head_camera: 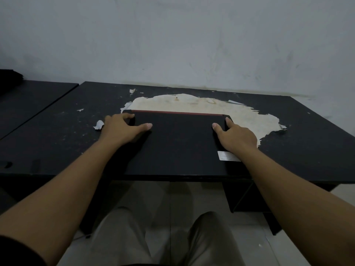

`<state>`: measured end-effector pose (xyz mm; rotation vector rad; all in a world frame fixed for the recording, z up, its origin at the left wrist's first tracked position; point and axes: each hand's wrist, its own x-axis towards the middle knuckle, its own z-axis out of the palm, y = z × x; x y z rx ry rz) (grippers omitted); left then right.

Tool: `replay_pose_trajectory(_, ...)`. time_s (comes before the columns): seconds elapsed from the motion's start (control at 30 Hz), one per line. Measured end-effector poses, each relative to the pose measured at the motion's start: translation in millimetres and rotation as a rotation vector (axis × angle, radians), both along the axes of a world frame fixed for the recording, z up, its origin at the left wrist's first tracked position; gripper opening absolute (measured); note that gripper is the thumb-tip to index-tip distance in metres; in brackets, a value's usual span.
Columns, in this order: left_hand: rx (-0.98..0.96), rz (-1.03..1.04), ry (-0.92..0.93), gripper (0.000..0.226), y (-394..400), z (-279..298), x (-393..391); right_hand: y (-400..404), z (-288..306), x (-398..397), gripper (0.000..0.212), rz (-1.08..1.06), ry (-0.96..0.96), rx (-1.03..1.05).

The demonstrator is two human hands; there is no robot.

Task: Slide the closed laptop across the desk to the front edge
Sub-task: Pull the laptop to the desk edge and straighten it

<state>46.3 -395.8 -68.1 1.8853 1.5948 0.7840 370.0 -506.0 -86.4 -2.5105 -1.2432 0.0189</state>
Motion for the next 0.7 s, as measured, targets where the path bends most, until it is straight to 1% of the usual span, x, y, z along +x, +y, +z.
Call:
replay_pose_trajectory(0.07,-0.007,-0.016,-0.031,0.096,-4,2,-3,0,0,-1,0.082,-0.007,-0.019,-0.025)
replay_pose_trajectory(0.2,-0.009,-0.046,-0.055,0.085,-14,10,-4,-4,-1,-2,0.080,-0.026,-0.053,-0.045)
replay_pose_trajectory(0.27,-0.015,-0.064,-0.063,0.086,-17,9,-5,-6,0,-2,0.080,-0.034,-0.073,-0.067)
replay_pose_trajectory(0.4,-0.034,-0.103,-0.015,0.097,-19,5,-10,-6,-1,0,0.080,-0.037,-0.083,-0.103)
replay_pose_trajectory(0.5,-0.070,-0.142,-0.062,0.108,-20,3,-18,-5,-2,1,0.080,-0.033,-0.074,-0.100)
replay_pose_trajectory(0.57,-0.102,-0.205,-0.092,0.120,-23,3,-24,-6,-2,0,0.080,-0.035,-0.059,-0.093)
replay_pose_trajectory(0.63,-0.132,-0.290,-0.096,0.127,-28,3,-29,-8,-3,0,0.079,-0.033,-0.050,-0.068)
replay_pose_trajectory(0.7,-0.156,-0.379,-0.051,0.132,-37,0,-37,-12,-3,-3,0.077,-0.027,-0.006,-0.043)
